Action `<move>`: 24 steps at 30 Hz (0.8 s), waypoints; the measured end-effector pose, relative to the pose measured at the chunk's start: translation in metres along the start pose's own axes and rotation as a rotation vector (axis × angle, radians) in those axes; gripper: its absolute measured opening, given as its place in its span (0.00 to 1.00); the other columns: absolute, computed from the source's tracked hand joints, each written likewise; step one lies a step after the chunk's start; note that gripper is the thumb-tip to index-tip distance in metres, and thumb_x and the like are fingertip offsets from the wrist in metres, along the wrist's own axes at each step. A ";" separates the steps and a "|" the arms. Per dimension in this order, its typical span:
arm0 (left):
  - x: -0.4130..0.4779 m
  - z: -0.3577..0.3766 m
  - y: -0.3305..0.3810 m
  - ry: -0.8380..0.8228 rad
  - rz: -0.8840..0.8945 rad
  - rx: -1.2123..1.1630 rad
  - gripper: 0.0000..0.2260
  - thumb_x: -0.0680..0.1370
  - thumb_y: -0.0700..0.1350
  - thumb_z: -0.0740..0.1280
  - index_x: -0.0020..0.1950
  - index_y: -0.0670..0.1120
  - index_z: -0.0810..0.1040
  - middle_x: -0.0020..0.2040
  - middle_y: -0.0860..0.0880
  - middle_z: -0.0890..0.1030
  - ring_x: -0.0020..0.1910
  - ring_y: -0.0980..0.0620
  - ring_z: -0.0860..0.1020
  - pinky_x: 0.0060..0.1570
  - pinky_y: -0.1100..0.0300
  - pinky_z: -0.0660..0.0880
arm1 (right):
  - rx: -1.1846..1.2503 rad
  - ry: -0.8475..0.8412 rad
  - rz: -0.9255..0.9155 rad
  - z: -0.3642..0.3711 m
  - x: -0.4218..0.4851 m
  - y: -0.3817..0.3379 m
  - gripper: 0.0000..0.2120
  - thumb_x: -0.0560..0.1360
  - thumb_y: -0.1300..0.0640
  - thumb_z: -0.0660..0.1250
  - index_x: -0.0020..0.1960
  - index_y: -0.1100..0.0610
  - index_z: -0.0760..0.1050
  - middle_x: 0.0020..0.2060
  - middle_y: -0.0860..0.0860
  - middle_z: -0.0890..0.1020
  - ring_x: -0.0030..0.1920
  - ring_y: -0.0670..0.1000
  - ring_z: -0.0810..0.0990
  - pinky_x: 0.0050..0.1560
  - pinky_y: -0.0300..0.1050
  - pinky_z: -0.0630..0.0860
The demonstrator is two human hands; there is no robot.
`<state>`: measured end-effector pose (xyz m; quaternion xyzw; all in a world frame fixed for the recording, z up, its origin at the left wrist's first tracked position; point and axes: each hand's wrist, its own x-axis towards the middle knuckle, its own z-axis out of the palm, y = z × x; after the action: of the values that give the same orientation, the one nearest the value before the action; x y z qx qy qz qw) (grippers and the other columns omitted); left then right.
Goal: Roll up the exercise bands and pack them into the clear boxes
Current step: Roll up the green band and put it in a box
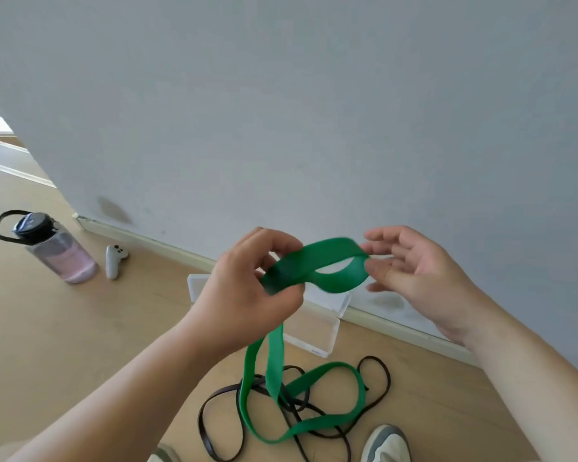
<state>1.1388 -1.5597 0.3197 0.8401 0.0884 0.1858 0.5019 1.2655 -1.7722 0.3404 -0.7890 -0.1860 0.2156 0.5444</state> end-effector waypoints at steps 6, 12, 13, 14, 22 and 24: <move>-0.006 0.010 0.008 0.001 -0.067 -0.101 0.15 0.69 0.41 0.81 0.51 0.53 0.82 0.46 0.57 0.86 0.46 0.56 0.85 0.49 0.57 0.83 | -0.206 -0.158 -0.176 0.032 -0.011 -0.006 0.19 0.69 0.57 0.81 0.53 0.45 0.76 0.62 0.37 0.82 0.66 0.39 0.78 0.70 0.42 0.71; -0.005 0.007 0.001 -0.011 -0.051 -0.070 0.18 0.70 0.38 0.77 0.52 0.55 0.76 0.49 0.54 0.83 0.46 0.52 0.84 0.48 0.53 0.82 | -0.179 -0.166 -0.217 0.039 -0.006 -0.015 0.14 0.73 0.62 0.78 0.52 0.47 0.82 0.46 0.41 0.88 0.49 0.43 0.87 0.53 0.35 0.80; -0.004 0.007 -0.004 -0.071 -0.065 -0.020 0.21 0.71 0.39 0.76 0.57 0.57 0.75 0.52 0.56 0.82 0.49 0.54 0.83 0.50 0.55 0.82 | -0.169 -0.150 -0.237 0.041 -0.006 -0.015 0.12 0.73 0.62 0.78 0.51 0.48 0.84 0.46 0.41 0.88 0.48 0.42 0.87 0.51 0.34 0.80; -0.005 0.009 -0.010 -0.145 -0.077 0.049 0.25 0.71 0.40 0.74 0.63 0.58 0.73 0.54 0.58 0.81 0.52 0.56 0.82 0.53 0.55 0.81 | -0.153 -0.128 -0.253 0.042 -0.006 -0.014 0.10 0.73 0.62 0.78 0.50 0.49 0.85 0.46 0.41 0.88 0.46 0.43 0.87 0.49 0.34 0.79; 0.001 0.012 -0.025 -0.233 -0.240 0.006 0.16 0.68 0.44 0.68 0.54 0.59 0.77 0.44 0.54 0.81 0.47 0.53 0.82 0.50 0.54 0.81 | 0.074 0.089 -0.226 0.015 0.001 -0.014 0.07 0.74 0.64 0.76 0.47 0.52 0.84 0.43 0.53 0.88 0.48 0.56 0.87 0.57 0.54 0.83; 0.008 0.001 -0.015 -0.078 -0.243 -0.180 0.16 0.67 0.40 0.70 0.52 0.55 0.81 0.42 0.51 0.83 0.42 0.51 0.82 0.43 0.56 0.79 | 0.065 0.071 -0.181 0.002 0.002 -0.010 0.08 0.76 0.64 0.73 0.47 0.51 0.83 0.43 0.56 0.87 0.48 0.59 0.85 0.59 0.57 0.82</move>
<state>1.1467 -1.5503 0.3076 0.7813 0.1529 0.0983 0.5971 1.2655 -1.7665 0.3490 -0.7582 -0.2300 0.1433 0.5931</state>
